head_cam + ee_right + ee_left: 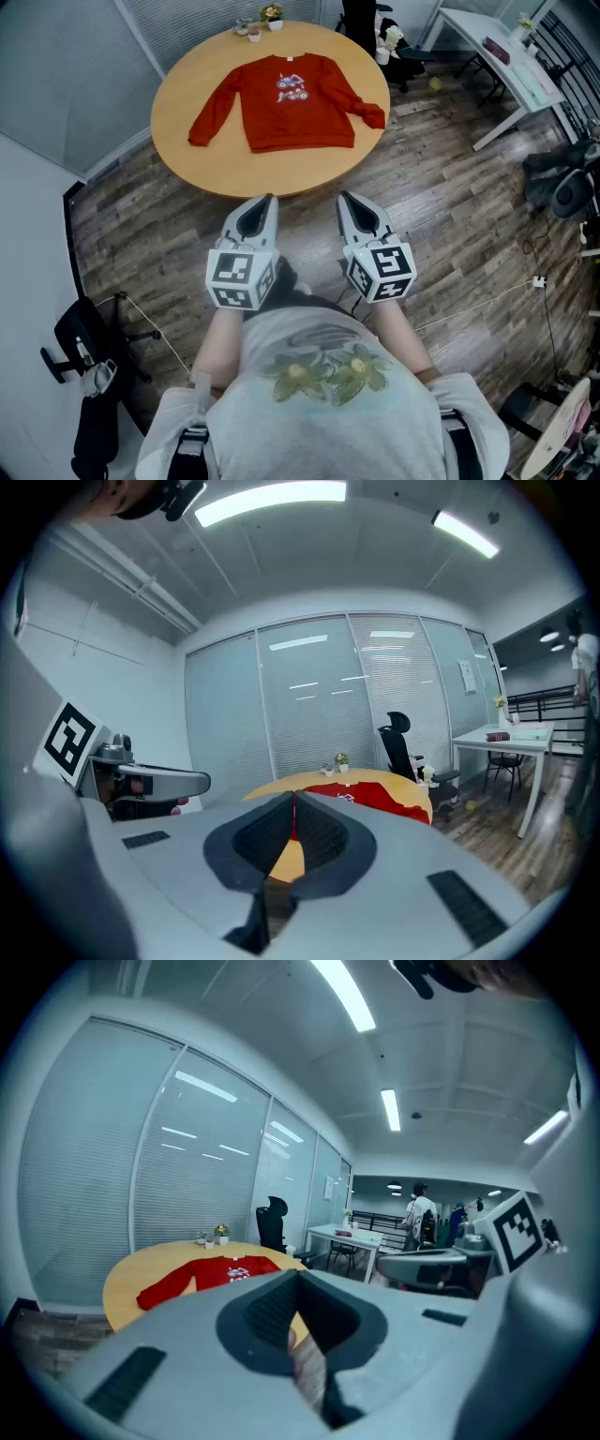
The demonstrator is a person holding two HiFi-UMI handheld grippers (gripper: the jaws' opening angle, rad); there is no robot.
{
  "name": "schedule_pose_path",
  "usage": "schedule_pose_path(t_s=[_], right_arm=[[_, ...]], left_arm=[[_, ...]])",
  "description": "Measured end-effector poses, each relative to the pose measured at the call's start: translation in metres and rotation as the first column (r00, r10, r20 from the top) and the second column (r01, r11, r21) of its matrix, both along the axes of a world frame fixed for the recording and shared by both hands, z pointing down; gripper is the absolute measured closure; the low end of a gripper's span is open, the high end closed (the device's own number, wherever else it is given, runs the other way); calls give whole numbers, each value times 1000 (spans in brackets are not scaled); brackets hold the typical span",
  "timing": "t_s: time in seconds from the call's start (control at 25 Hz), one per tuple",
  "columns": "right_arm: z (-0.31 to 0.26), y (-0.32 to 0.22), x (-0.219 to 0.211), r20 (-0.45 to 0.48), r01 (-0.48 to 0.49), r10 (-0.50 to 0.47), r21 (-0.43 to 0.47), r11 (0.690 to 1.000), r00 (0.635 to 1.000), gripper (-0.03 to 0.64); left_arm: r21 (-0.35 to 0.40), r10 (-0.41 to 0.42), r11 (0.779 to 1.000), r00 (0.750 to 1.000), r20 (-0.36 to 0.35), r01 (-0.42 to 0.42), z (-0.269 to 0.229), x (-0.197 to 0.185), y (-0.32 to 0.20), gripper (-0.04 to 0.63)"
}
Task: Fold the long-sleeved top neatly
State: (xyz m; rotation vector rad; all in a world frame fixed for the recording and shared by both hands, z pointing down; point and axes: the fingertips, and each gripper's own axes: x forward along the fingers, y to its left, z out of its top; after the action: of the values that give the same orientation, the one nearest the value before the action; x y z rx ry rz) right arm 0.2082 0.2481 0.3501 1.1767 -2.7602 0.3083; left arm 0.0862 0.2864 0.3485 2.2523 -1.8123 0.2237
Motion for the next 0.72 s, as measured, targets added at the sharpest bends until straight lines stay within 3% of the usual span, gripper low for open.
schedule_pose_path(t_s=[0.72], right_arm=[[4,-4,0,6,-33,33,-13,999,999,595]], left_arm=[[-38,15,999,1000,1,-15,7,5,-11,592]])
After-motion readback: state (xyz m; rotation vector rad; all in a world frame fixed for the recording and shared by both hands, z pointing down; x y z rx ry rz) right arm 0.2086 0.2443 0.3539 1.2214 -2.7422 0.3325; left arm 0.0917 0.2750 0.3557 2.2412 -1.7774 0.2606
